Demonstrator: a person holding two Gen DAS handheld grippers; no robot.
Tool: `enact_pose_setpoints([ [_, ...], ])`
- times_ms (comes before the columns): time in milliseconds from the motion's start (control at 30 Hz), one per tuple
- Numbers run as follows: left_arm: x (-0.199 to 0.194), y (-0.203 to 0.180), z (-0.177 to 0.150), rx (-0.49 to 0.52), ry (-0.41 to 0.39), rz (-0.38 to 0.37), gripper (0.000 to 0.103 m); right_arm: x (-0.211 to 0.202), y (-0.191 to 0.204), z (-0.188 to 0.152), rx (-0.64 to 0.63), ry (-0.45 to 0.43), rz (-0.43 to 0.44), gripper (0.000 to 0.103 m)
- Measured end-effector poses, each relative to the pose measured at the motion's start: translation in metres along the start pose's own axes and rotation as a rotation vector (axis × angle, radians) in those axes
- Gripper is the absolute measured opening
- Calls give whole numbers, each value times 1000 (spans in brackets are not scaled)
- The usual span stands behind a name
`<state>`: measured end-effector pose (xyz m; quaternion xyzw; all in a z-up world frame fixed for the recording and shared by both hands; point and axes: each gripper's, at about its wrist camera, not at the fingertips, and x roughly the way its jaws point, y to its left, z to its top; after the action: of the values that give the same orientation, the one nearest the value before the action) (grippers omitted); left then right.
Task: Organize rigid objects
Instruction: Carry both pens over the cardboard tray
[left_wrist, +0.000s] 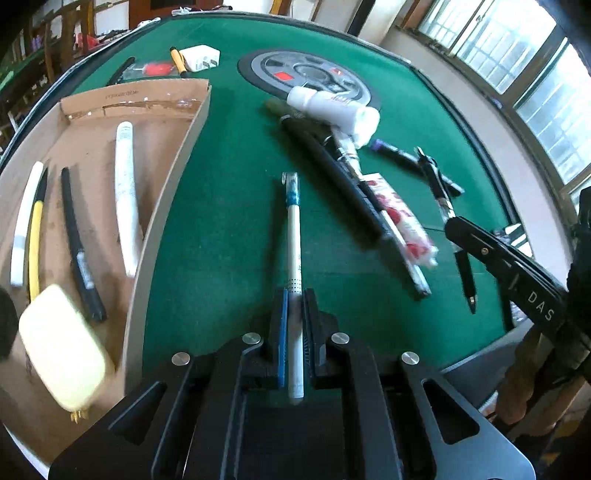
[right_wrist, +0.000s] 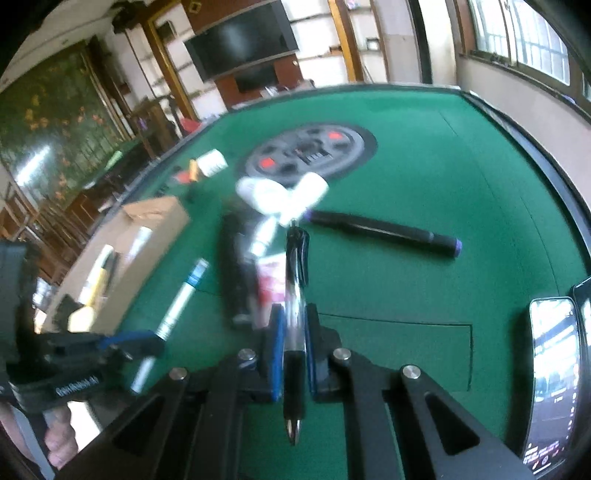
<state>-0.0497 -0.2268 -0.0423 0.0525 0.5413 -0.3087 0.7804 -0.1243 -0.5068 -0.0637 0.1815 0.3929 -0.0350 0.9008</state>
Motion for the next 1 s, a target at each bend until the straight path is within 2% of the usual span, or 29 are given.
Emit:
enact_pose_setpoints([
  [233,-45,-1,-1,17,-129,62,7,-9,43,5,-54,-28,136,9],
  [300,-47,1,1,20,-140,76,7,-8,51,5,-67,-28,156,9],
  [533,-39,8,-9,27,-101,78,7,-1,68,3,-89,-11,167,9],
  [767,-5,5,-16,51,17,107,7,3,64,-4,-71,10,151,9],
  [1000,0,-7,-17,110,14,183,7,2,60,-7,-59,15,147,9],
])
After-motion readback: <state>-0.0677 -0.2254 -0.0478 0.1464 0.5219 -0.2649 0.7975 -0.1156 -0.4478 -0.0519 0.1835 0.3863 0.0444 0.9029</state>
